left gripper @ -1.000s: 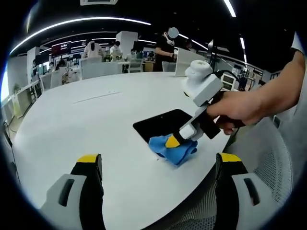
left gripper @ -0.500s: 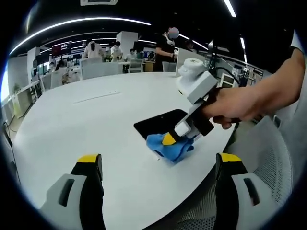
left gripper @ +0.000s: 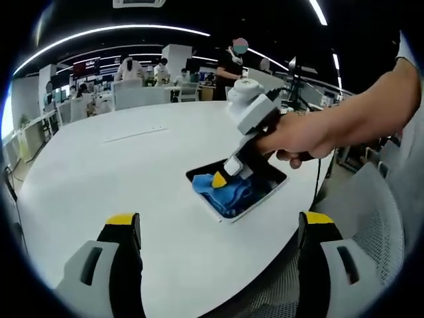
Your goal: Wipe the mirror surface with the cleaning cloth until all visible marks leave the cleaned area.
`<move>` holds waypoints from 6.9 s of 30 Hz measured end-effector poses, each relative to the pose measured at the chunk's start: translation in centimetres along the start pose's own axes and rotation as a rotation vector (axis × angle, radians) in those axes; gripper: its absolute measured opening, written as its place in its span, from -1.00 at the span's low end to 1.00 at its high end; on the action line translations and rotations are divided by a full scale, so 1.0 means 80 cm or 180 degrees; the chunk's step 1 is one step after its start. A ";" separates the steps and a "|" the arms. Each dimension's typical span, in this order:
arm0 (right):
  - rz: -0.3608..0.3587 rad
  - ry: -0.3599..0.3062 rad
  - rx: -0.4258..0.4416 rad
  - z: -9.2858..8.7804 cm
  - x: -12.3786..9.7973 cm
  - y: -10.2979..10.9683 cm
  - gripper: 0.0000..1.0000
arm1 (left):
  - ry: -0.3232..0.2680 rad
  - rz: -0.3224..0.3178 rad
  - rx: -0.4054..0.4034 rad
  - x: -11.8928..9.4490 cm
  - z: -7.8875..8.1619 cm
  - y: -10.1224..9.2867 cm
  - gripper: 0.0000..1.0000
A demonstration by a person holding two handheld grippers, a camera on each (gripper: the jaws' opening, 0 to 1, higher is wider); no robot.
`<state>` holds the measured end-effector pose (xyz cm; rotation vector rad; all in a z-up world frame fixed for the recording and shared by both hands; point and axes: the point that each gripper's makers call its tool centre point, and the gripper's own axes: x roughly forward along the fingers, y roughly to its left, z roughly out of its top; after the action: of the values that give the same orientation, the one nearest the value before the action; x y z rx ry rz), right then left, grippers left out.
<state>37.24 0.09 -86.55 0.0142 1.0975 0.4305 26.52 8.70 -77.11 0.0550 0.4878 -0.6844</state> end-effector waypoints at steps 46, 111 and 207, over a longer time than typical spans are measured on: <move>-0.0007 -0.0001 -0.0075 0.064 0.029 -0.021 -1.00 | 0.0023 0.0098 0.0038 0.001 -0.010 0.011 0.98; -0.0202 -0.0099 0.0113 0.027 -0.004 -0.075 -1.00 | -0.0014 0.0120 0.0290 0.000 -0.003 0.008 0.95; 0.0225 0.0064 0.0198 -0.092 -0.054 -0.018 -1.00 | -0.0160 -0.0268 -0.0149 -0.015 0.023 -0.050 0.98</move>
<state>29.72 -4.18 -86.56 0.1040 1.1322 0.4607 24.00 5.91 -74.54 -0.0269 0.4595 -0.7546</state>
